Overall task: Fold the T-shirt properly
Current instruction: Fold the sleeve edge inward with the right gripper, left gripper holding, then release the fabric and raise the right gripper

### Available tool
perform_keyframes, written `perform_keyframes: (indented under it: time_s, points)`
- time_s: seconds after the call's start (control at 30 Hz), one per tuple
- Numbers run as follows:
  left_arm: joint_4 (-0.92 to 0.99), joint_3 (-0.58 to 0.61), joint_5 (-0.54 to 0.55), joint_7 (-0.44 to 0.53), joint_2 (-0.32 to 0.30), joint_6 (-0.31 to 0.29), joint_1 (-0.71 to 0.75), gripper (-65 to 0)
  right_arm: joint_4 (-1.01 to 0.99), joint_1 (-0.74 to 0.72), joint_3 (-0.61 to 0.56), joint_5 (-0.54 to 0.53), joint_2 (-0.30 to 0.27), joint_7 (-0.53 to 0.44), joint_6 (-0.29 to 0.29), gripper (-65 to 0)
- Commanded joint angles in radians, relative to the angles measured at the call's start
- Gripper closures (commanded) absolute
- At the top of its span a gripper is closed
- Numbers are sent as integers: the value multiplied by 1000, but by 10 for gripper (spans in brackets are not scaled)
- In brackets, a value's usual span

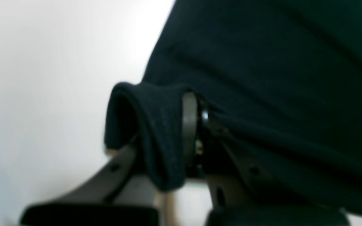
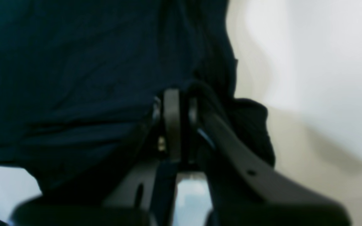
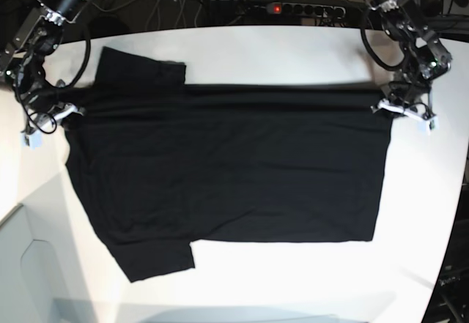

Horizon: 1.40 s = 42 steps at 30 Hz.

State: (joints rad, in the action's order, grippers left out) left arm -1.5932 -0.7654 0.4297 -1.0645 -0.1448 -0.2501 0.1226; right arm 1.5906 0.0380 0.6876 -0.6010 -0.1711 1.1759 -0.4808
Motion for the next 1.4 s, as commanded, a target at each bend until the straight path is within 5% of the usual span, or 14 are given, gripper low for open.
perform_keyframes:
  time_s: [0.0, 0.27, 0.83, 0.9, 1.0, 1.13, 1.37]
  points:
    - [7, -6, 2, 27, -19, 15, -33, 0, 6, -13, 2, -1, -18, -34, 14, 0]
    - [84, 27, -84, 30, -9, 21, -79, 0, -112, -13, -72, -1, -40, -127, 14, 0]
    - [-55, 33, -82, 30, 7, 21, -80, -6, -115, -11, -70, -1, -40, -132, 14, -5]
    - [-22, 33, -84, 27, 7, 21, -94, -57, -115, -10, -65, -1, -40, -133, 14, -60]
    - [40, 28, -87, 20, 4, 21, -108, -225, -115, -8, -62, -1, -38, -133, 24, -177]
    - [66, 28, -81, 25, 3, 13, -100, -431, -115, -8, -64, -3, -40, -133, 141, -206]
    - [64, 28, -81, 25, 6, 13, -100, -431, -9, -3, -6, -4, -32, -136, 153, -206]
